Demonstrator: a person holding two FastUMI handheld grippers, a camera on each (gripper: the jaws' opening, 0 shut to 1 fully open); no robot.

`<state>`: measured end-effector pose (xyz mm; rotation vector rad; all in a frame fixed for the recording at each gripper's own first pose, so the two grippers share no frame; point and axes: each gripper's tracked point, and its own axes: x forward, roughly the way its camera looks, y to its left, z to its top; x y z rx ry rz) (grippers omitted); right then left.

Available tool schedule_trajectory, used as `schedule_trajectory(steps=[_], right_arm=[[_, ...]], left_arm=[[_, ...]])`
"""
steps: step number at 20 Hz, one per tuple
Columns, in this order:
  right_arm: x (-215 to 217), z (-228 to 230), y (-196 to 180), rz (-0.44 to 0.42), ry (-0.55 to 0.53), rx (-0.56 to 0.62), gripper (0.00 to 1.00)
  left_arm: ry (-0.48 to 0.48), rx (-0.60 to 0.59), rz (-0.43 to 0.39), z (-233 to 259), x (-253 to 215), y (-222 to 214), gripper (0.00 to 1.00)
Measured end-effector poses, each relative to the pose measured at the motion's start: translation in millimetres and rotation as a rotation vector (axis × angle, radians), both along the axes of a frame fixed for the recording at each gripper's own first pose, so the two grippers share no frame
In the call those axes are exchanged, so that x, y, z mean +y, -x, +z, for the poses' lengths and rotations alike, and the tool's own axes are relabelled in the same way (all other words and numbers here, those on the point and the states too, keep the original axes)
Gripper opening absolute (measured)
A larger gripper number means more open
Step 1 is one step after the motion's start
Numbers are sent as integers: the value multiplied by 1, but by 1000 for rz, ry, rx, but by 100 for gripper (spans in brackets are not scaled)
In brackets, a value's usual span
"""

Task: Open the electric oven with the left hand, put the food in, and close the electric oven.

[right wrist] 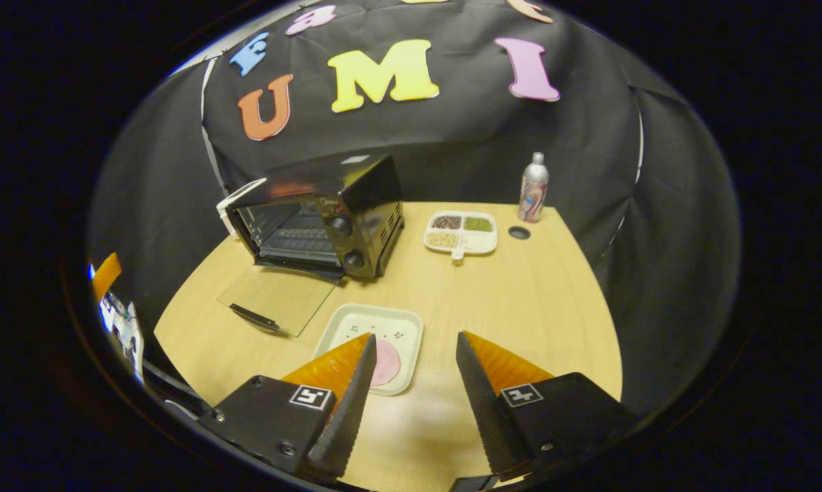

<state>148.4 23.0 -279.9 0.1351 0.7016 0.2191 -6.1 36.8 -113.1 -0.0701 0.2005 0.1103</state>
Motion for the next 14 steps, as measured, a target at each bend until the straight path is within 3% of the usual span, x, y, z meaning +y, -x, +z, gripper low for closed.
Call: schedule_trajectory(steps=[2, 10, 14], right_arm=[[7, -27, -13, 26, -12, 64, 60], [20, -98, -42, 108, -34, 269, 51], [26, -119, -46, 95, -39, 357, 41]], left_arm=[[-10, -7, 30, 10, -2, 11, 97], [11, 2, 196, 17, 0, 48, 97], [36, -12, 223, 14, 4, 58, 97]])
